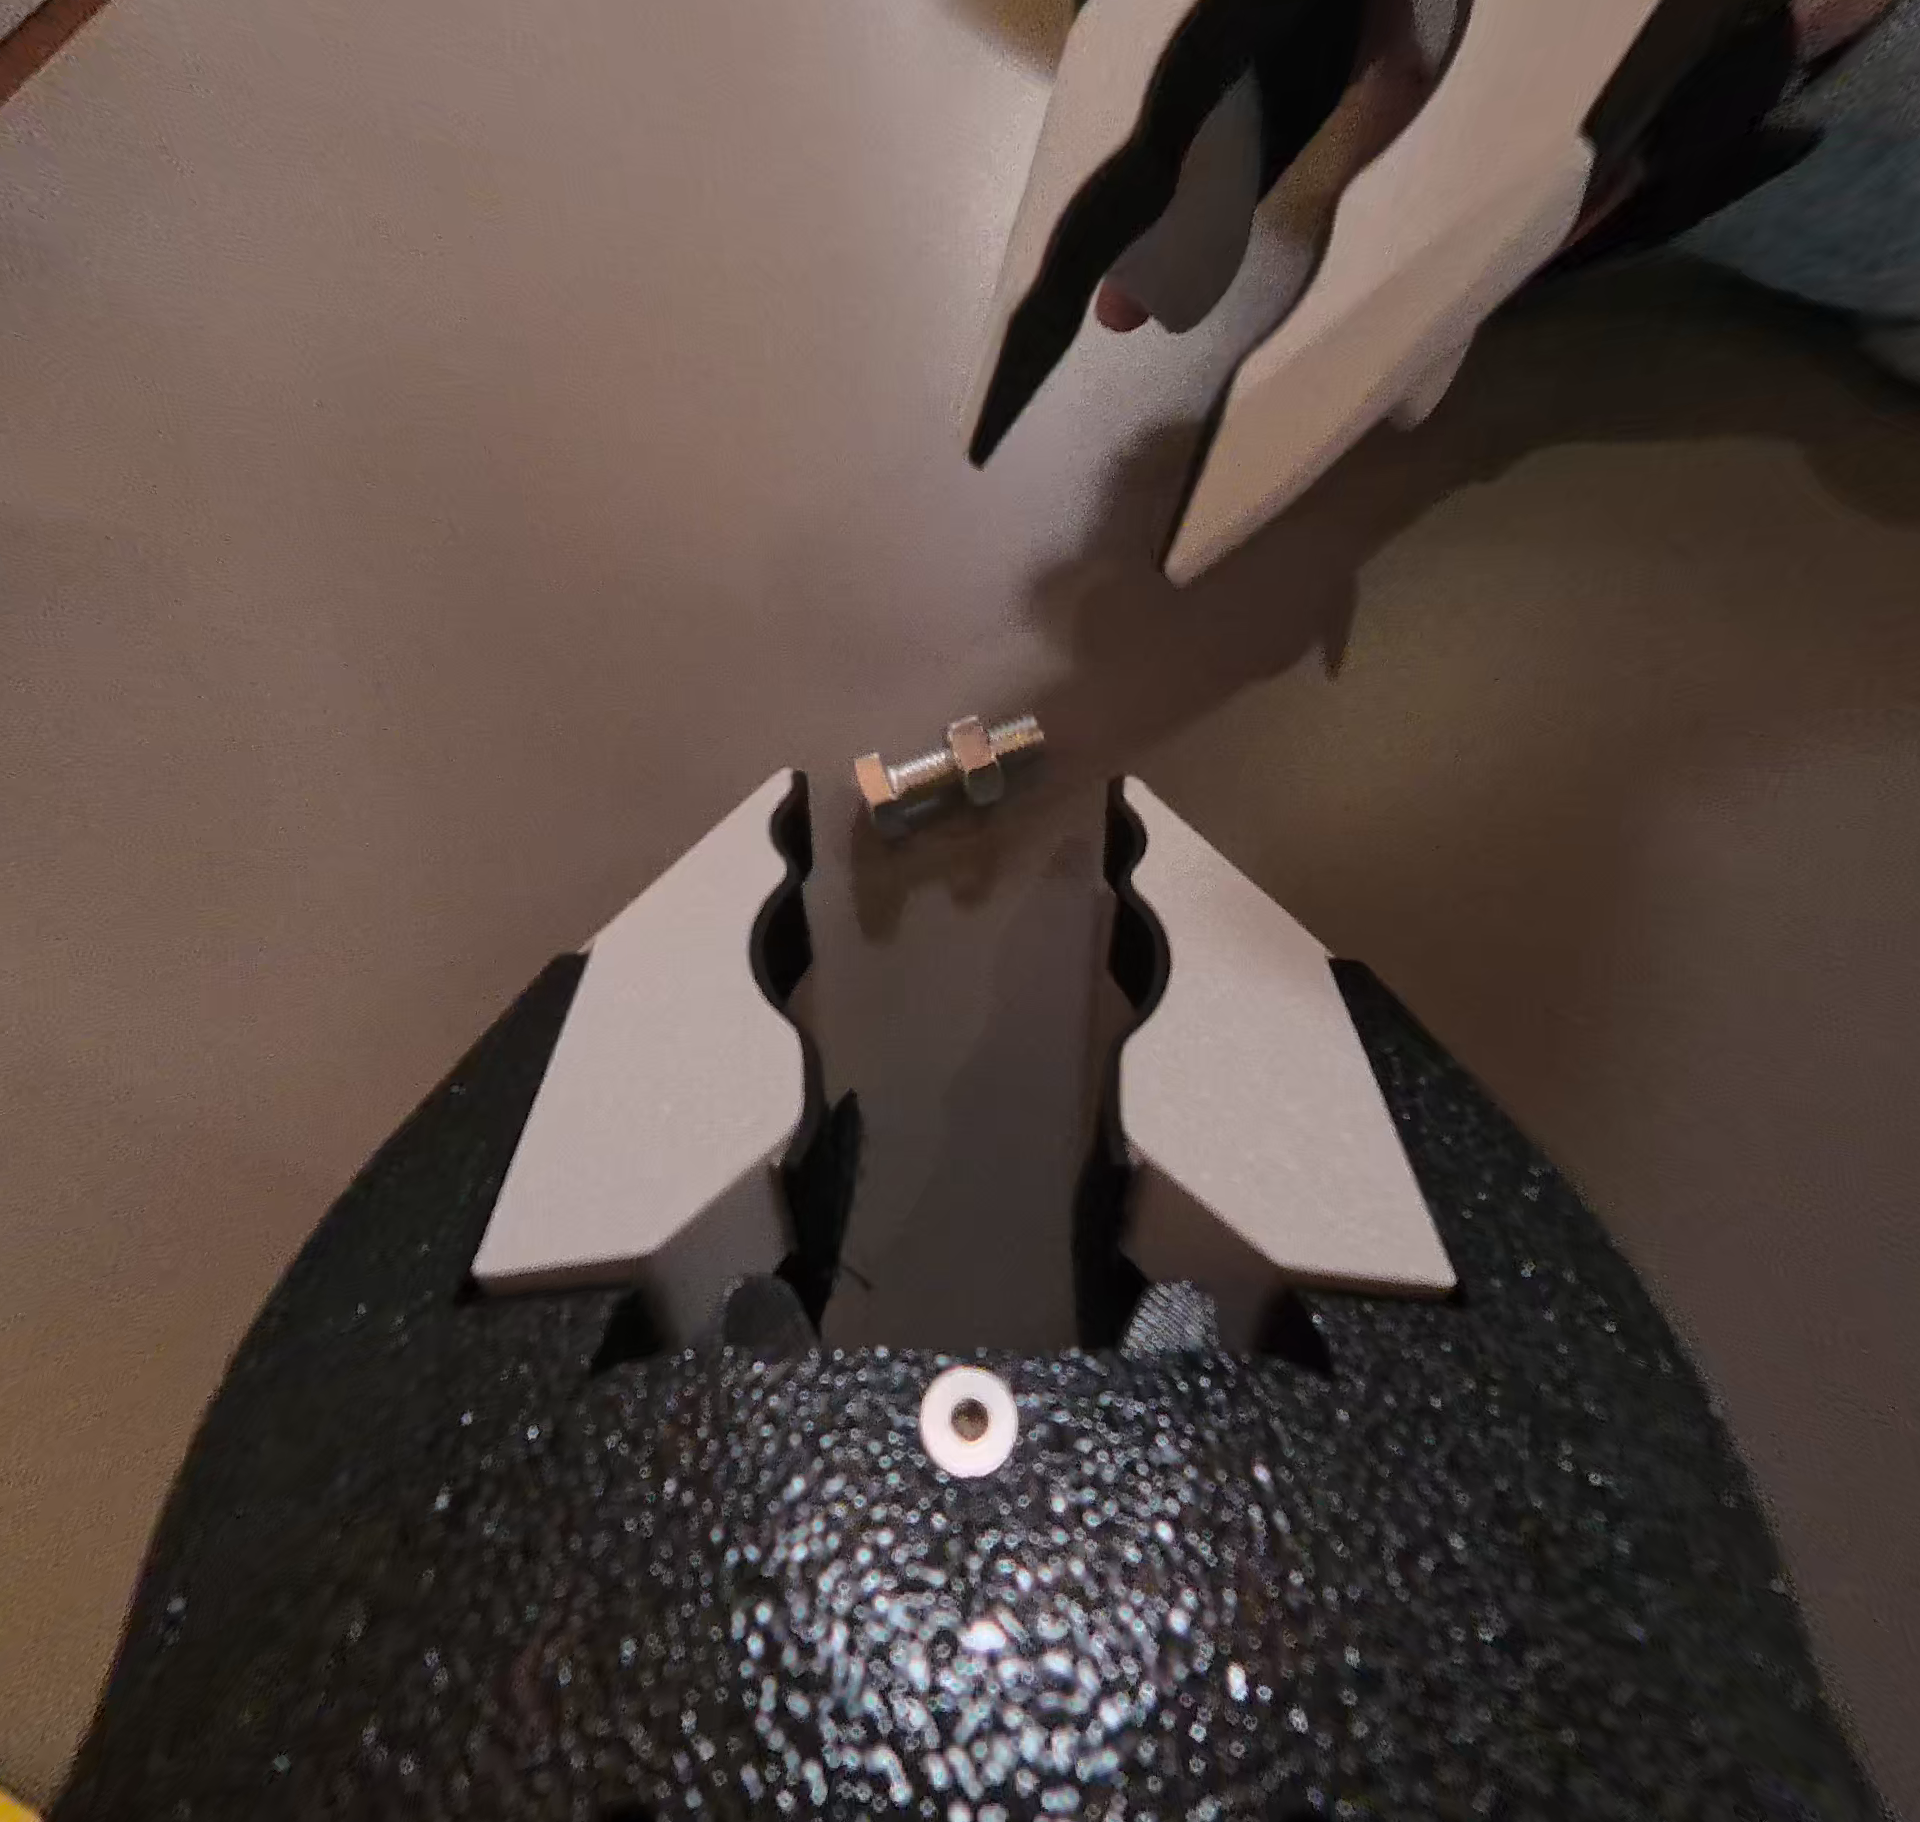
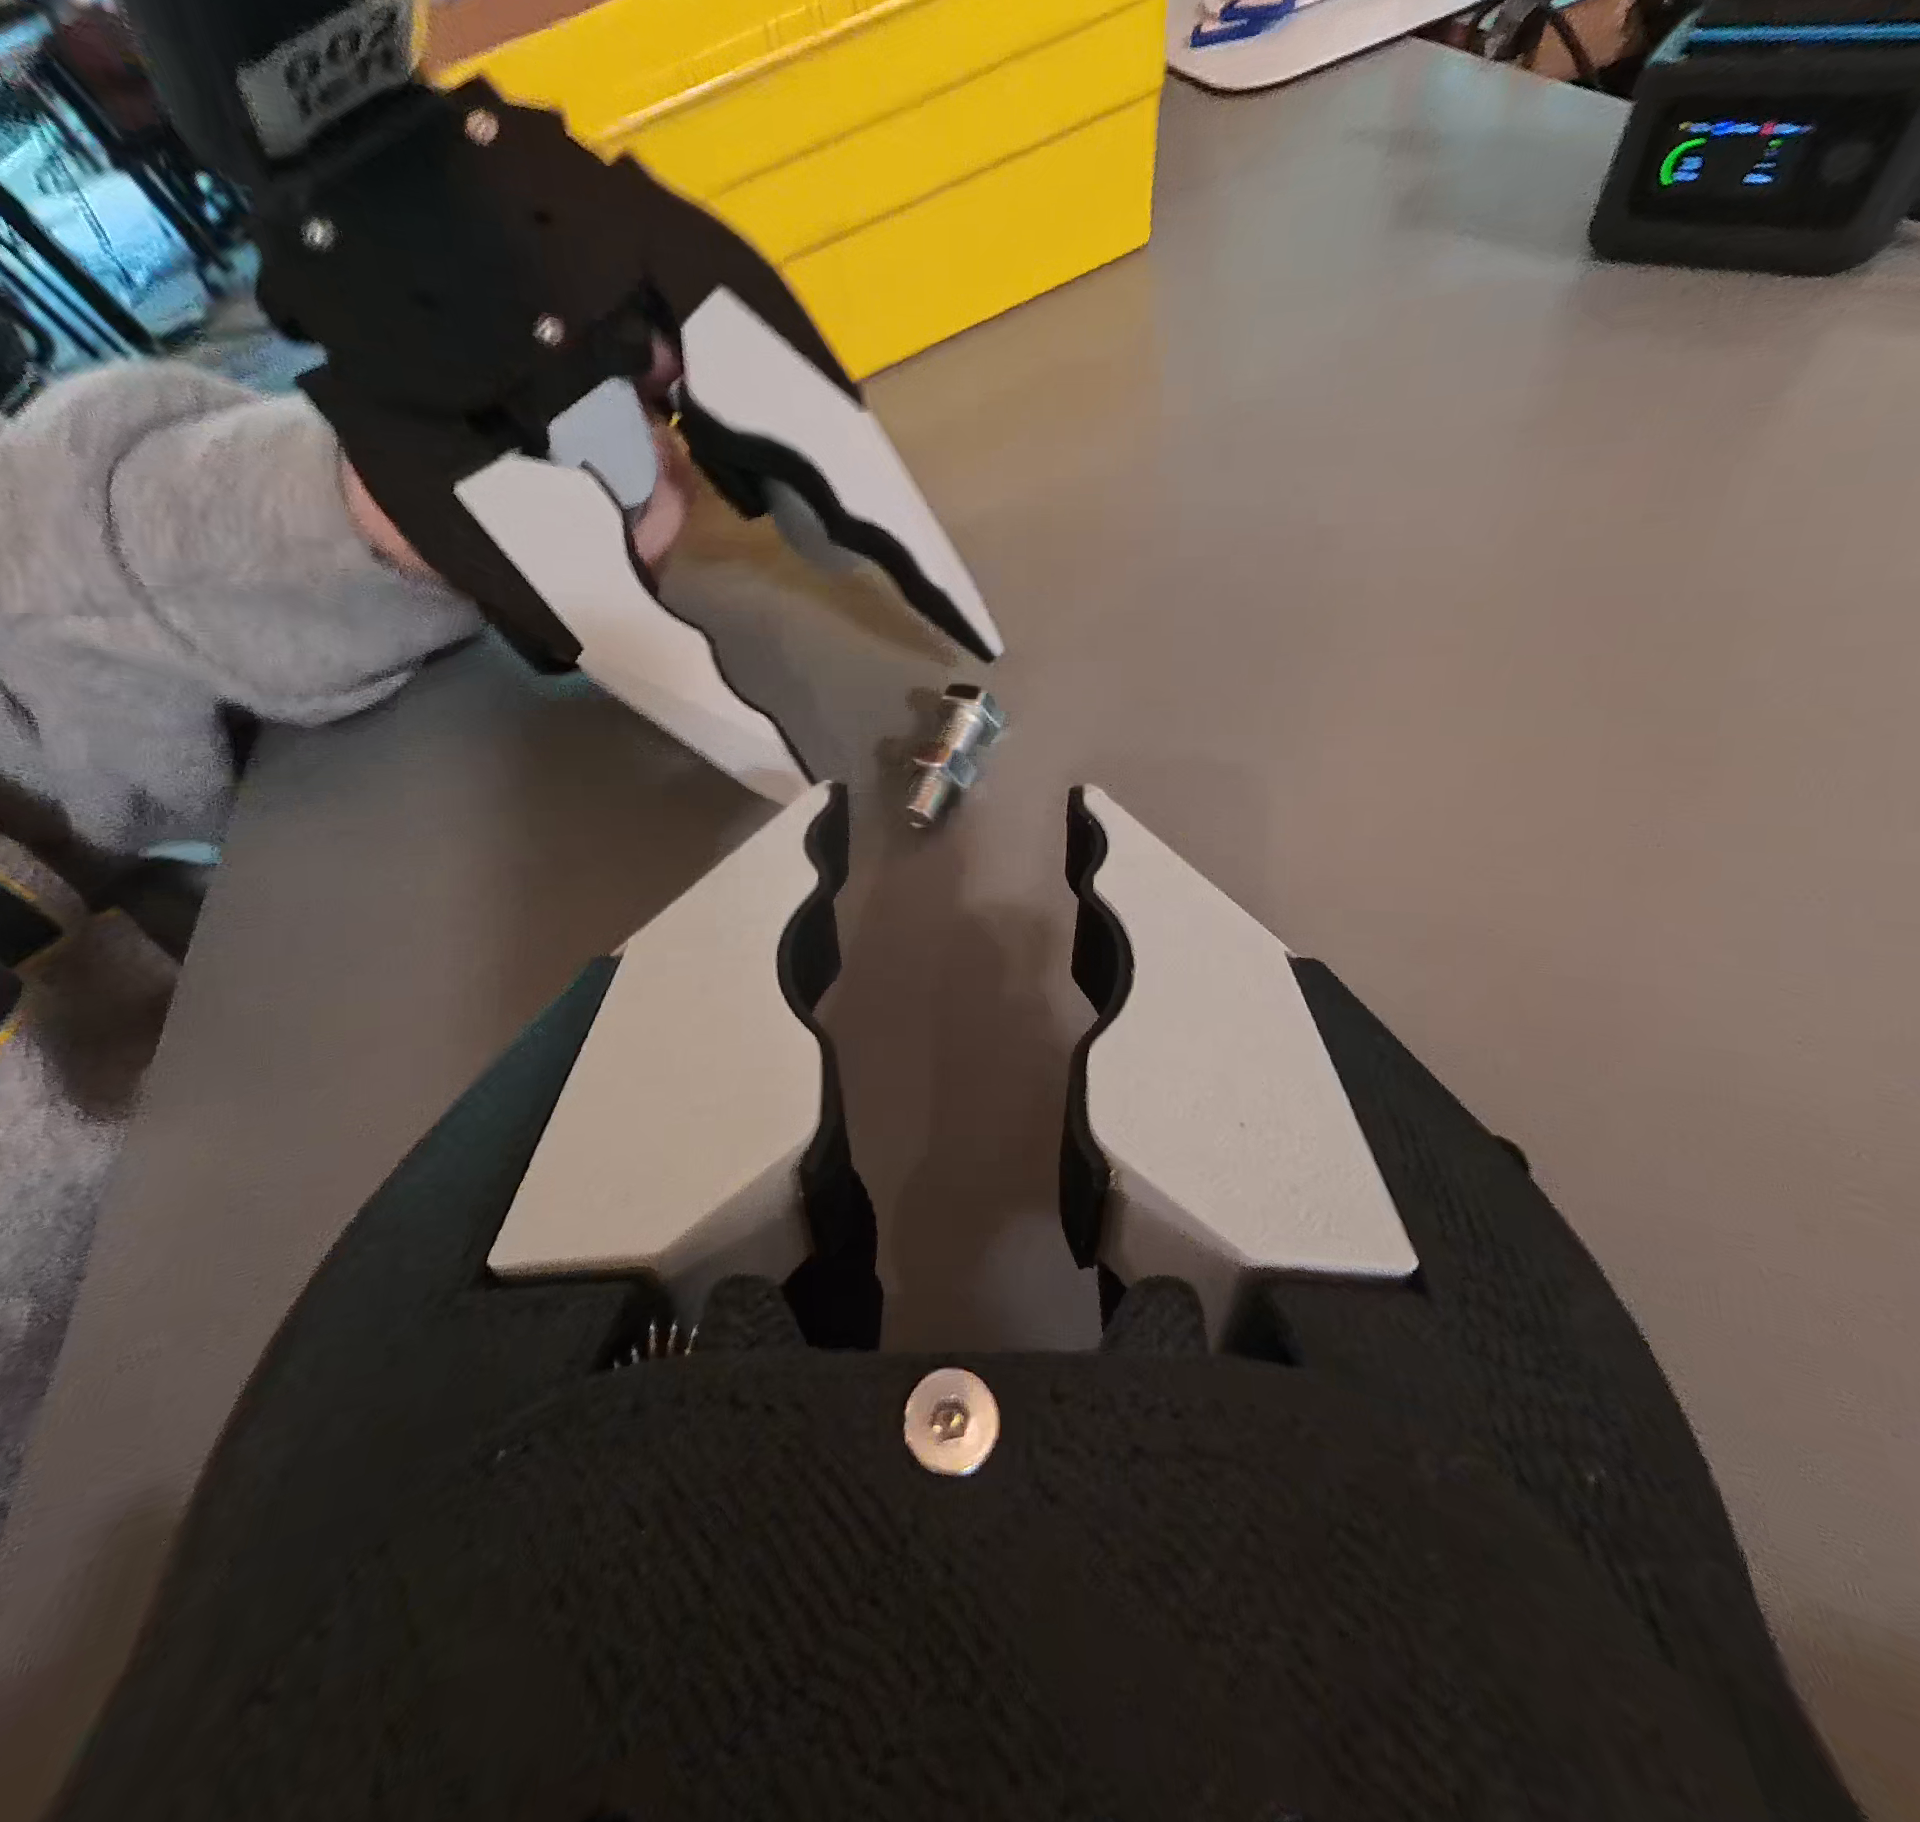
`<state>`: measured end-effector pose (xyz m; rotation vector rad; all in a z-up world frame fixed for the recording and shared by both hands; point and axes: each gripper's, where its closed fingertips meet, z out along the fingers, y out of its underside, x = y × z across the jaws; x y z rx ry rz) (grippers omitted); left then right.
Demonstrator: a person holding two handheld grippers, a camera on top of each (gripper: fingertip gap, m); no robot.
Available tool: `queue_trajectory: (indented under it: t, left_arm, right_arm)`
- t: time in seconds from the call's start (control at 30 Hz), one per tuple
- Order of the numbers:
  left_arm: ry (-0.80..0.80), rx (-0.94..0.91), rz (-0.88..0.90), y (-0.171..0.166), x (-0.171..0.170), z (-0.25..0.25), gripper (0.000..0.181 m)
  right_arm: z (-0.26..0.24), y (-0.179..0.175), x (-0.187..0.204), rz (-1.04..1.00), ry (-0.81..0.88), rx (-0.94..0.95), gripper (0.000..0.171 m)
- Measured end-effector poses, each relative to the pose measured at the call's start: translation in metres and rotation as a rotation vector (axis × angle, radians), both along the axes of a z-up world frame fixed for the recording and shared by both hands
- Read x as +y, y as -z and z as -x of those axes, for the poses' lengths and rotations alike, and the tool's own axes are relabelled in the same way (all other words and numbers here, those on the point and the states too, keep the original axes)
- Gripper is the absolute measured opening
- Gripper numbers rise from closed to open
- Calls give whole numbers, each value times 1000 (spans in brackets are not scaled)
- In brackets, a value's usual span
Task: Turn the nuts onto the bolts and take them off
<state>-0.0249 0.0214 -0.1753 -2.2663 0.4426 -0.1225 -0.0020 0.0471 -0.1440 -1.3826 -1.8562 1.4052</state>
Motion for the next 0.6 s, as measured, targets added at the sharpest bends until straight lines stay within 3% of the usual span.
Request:
queue_trajectory:
  t: [0.03,0.1,0.2,0.37,0.5,0.6]
  left_arm:
    - [51,13,4,0,1,-2,59]
    - [178,85,34,4,1,-6,67]
    - [283,133,119,9,-1,-7,61]
    - [285,133,245,11,-14,1,41]
    - [257,153,201,12,-8,4,48]
    - [281,131,182,12,-5,-1,42]
  right_arm:
    - [0,2,-4,-28,-14,-8,41]
    - [-1,7,-12,-81,-43,-21,41]
    - [-2,11,-19,-107,-72,-30,41]
    - [-2,13,-17,-95,-69,-36,41]
    - [-2,15,-21,-120,-83,-37,39]
    - [-2,18,-24,-147,-98,-45,39]
